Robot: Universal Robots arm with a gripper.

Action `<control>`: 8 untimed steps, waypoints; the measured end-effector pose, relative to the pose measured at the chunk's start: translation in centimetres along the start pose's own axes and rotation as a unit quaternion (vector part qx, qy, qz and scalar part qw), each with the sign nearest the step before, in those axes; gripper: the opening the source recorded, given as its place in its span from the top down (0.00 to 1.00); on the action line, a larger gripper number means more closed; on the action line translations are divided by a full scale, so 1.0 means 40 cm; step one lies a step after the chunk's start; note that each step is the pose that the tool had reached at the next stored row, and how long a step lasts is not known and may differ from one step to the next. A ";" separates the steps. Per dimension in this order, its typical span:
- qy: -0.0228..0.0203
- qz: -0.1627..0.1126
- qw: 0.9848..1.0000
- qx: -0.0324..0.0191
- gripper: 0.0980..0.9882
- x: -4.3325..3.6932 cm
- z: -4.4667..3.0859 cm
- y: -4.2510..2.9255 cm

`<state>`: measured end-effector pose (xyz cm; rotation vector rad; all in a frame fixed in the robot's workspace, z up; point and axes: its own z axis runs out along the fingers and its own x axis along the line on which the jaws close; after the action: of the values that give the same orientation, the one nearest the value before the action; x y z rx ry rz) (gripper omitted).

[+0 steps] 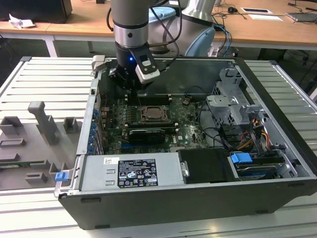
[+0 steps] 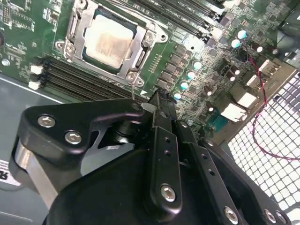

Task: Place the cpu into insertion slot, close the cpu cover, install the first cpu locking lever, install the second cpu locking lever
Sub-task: 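Install the first cpu locking lever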

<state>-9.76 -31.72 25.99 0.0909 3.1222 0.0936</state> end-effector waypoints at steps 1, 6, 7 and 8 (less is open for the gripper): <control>0.000 -0.004 1.000 0.000 0.99 0.002 0.001 0.003; 0.000 -0.008 1.000 0.000 0.99 0.012 0.006 0.040; 0.000 -0.008 1.000 0.000 0.99 0.014 0.006 0.047; 0.001 -0.008 1.000 0.000 0.99 0.015 0.007 0.057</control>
<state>-10.20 -29.39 25.86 0.0651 3.1234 0.0942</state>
